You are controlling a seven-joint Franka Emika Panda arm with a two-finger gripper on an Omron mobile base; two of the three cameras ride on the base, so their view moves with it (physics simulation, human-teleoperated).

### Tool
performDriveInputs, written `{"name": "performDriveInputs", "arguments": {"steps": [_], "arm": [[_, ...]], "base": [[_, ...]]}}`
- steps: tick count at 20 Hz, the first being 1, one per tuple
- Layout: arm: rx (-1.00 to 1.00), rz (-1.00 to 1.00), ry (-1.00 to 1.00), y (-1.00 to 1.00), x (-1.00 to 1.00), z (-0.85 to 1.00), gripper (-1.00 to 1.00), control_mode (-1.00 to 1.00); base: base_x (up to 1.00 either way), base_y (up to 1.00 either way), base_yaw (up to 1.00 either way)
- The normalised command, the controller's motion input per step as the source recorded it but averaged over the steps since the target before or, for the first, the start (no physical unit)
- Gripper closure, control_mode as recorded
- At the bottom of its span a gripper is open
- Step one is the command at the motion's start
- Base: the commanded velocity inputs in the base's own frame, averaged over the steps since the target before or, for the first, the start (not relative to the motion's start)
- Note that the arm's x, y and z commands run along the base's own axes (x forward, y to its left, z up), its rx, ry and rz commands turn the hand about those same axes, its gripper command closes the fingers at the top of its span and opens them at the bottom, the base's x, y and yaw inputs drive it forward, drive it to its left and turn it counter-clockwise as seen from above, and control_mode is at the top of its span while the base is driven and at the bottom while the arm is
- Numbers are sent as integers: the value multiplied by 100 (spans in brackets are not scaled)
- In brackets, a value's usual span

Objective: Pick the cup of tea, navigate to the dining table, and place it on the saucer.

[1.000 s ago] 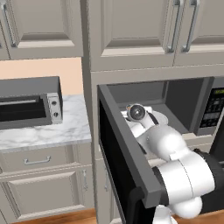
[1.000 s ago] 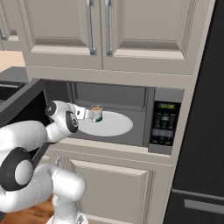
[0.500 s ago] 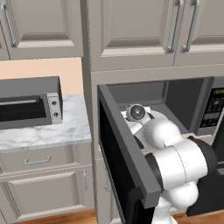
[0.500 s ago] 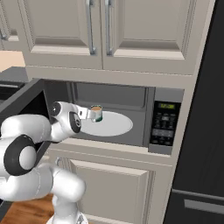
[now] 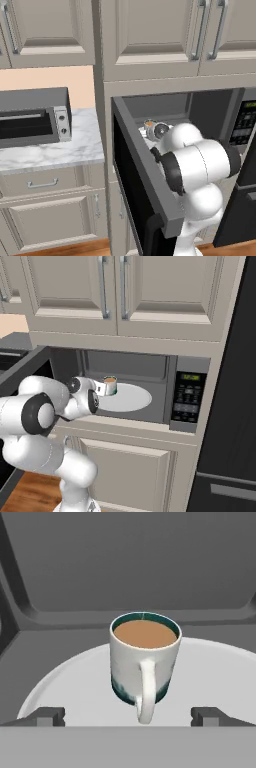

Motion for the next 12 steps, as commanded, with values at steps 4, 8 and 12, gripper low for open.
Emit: {"name": "performDriveInputs", "arguments": {"steps": [4,8,12], "arm": [[7,8,0,-25,10,-20,-100,-100],[7,5,0,-17,13,-10,-100,-100],[4,0,0,0,25,0,-100,-100]], "base": [[0,0,0],[0,0,0],[0,0,0]]}}
